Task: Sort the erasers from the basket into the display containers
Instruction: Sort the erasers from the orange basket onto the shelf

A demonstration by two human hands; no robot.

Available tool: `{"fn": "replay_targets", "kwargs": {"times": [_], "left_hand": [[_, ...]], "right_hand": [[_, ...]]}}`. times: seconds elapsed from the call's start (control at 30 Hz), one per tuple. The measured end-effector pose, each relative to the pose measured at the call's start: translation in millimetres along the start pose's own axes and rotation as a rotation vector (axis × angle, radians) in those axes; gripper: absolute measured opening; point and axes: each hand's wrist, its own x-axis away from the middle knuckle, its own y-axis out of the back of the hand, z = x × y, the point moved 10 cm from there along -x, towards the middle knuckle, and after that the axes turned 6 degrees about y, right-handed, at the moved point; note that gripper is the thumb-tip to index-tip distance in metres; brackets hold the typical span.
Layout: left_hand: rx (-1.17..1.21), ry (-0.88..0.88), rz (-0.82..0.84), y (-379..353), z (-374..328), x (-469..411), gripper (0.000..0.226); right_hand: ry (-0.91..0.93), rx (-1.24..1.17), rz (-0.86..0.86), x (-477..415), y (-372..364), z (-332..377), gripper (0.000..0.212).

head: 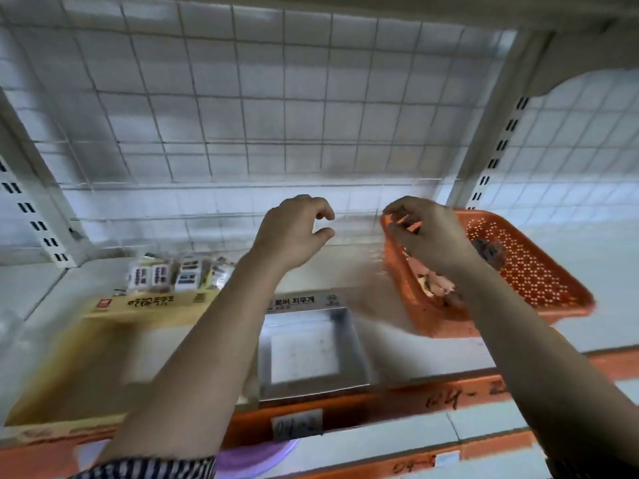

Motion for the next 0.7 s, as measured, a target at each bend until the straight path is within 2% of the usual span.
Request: {"fn": "replay_targets", "kwargs": {"times": [0.17, 0.3, 0.57, 0.7], "left_hand": [[0.068, -0.111, 0.005, -49.5, -71.3, -20.6, 0.015], [0.092, -0.153, 0.022, -85.8, -108.0, -31.6, 0.021], [0.182, -0.114, -0.027, -118.0, -138.2, -43.1, 0.020], [0.208, -0.086, -0.018, -129.5, -140.8, -47.4, 0.019]], "right_hand": [[-0.103, 0.119, 0.033, 18.0, 54.6, -69.7, 0.020], [-0.115, 0.190, 0.148, 29.1, 72.4, -110.7, 0.019], [0.031, 0.229, 0.402, 33.8, 42.9, -131.4, 0.022], [0.023, 0.208, 0.464, 29.4, 34.5, -144.8, 0.023]]}}
